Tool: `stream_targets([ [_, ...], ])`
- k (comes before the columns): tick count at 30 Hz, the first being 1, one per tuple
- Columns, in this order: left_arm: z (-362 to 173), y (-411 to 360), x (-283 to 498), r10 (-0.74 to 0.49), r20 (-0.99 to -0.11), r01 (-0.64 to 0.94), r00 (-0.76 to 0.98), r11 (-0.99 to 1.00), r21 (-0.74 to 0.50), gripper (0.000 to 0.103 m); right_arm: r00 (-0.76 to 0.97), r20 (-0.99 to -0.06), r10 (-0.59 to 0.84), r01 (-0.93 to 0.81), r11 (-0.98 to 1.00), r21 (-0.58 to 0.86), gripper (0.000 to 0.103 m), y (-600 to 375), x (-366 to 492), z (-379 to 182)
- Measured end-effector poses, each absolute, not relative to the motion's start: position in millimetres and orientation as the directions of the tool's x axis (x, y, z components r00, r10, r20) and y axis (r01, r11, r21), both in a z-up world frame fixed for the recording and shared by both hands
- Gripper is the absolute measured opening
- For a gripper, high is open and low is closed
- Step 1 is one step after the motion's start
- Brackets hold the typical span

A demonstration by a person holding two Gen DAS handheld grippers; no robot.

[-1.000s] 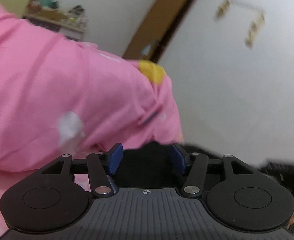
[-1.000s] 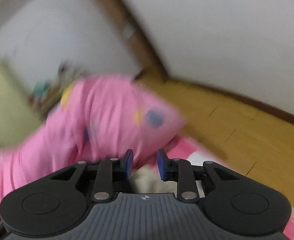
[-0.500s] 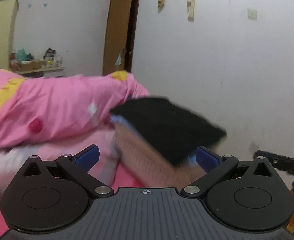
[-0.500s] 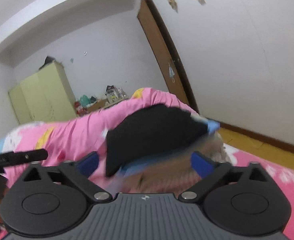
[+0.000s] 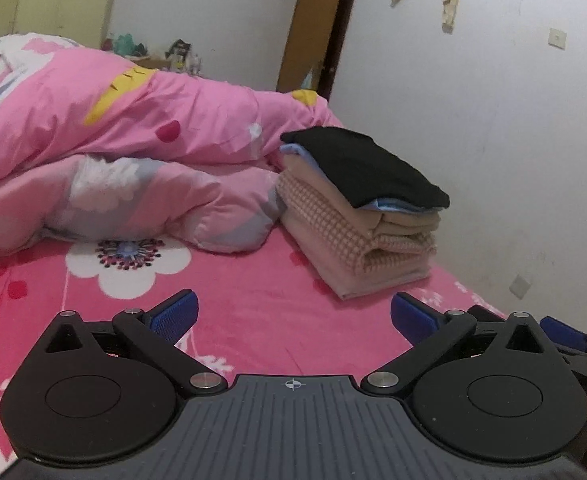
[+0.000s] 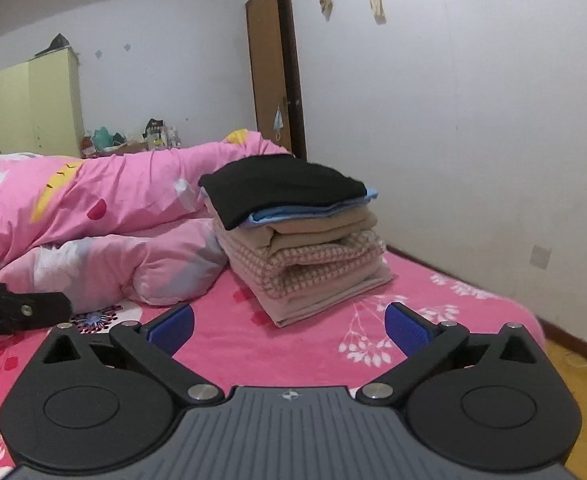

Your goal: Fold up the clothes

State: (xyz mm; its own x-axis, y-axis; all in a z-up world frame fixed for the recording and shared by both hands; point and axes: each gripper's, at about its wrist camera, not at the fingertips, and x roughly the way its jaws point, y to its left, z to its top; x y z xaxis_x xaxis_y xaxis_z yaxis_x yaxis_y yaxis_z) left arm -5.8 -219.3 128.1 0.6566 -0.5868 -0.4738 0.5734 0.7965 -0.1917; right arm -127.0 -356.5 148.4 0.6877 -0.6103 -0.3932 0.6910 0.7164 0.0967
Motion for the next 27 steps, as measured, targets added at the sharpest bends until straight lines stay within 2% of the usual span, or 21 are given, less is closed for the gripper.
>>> stream_targets([
  [10,132.6,-202.5,-15.6,-0.484,-0.435,0.482,0.76,0.867,-0.123,0.103,0.586,-0.38,-0.715,0.761,0.648,-0.045,0.103,-316.8,-118.8,160.0],
  [14,133.2,-201.3,-14.5,-0.472,-0.445,0.476,0.761,0.872,-0.11,0.103,0.595,-0.404,-0.695,0.753,0.658,-0.025,0.103,-316.3,-117.5,162.4],
  [22,135.4,-198.6,-20.6,-0.454,-0.412,0.467,0.79,0.881,-0.074,0.103,0.601,-0.386,-0.7,0.75,0.661,-0.031,0.103,-311.6,-118.4,164.8],
  [27,135.3,-199.7,-21.7,-0.46,-0.423,0.475,0.781,0.877,-0.075,0.103,0.606,-0.386,-0.696,0.746,0.666,-0.03,0.103,-310.2,-119.1,165.5],
])
